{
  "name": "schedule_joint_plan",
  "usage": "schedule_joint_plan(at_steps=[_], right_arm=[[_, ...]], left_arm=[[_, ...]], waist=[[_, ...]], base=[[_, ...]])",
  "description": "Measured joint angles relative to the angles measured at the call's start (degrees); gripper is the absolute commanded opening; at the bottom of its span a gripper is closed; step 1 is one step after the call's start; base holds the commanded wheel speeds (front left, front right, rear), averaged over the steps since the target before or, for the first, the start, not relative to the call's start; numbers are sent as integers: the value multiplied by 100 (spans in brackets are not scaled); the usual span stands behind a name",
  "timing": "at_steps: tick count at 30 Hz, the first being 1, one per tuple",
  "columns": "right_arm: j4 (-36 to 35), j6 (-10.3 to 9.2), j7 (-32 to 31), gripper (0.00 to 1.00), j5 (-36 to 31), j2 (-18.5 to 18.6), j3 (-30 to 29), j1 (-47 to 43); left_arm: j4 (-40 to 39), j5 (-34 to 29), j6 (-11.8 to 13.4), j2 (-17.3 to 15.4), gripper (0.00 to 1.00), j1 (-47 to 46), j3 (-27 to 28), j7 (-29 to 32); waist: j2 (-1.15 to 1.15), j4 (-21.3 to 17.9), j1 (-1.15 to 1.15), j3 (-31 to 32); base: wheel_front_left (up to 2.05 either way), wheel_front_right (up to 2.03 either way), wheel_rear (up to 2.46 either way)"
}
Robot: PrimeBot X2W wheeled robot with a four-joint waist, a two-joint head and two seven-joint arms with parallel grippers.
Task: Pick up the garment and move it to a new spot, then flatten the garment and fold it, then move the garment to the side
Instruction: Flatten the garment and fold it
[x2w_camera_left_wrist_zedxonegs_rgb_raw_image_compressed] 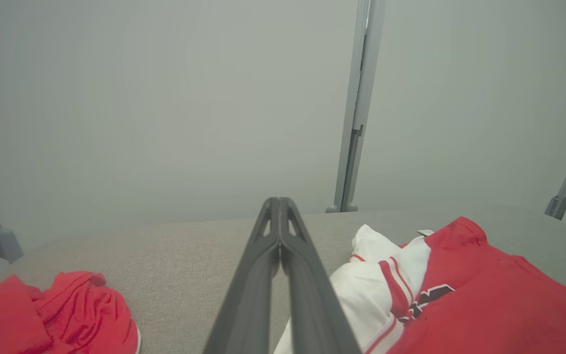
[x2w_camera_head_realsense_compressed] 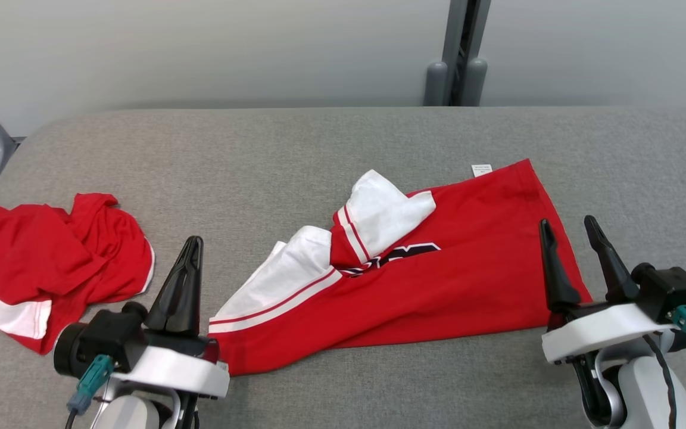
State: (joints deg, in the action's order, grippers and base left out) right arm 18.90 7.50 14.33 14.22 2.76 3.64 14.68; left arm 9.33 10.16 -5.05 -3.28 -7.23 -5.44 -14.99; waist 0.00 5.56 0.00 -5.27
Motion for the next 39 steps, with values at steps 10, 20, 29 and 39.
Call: schedule_joint_plan(at_steps=[10, 20, 29, 39], right_arm=[[-56, 0, 33, 100, 97, -1, 41, -255], [-42, 0, 31, 100, 130, -2, 111, -265], [9, 0, -20, 100, 148, -3, 279, -260], [-81, 0, -70, 100, 96, -2, 268, -151]], left_arm=[[-176, 316, 33, 46, 100, 582, 8, 0], [-86, 381, 126, 48, 100, 563, -131, 0], [754, 285, 7, 36, 100, 563, -425, 0], [1756, 168, 57, -127, 100, -250, -520, 348]], waist=[[0, 251, 0, 191], [0, 233, 0, 246], [0, 33, 0, 246], [0, -227, 0, -176]], base=[[0, 0, 0], [0, 0, 0], [0, 0, 0], [0, 0, 0]])
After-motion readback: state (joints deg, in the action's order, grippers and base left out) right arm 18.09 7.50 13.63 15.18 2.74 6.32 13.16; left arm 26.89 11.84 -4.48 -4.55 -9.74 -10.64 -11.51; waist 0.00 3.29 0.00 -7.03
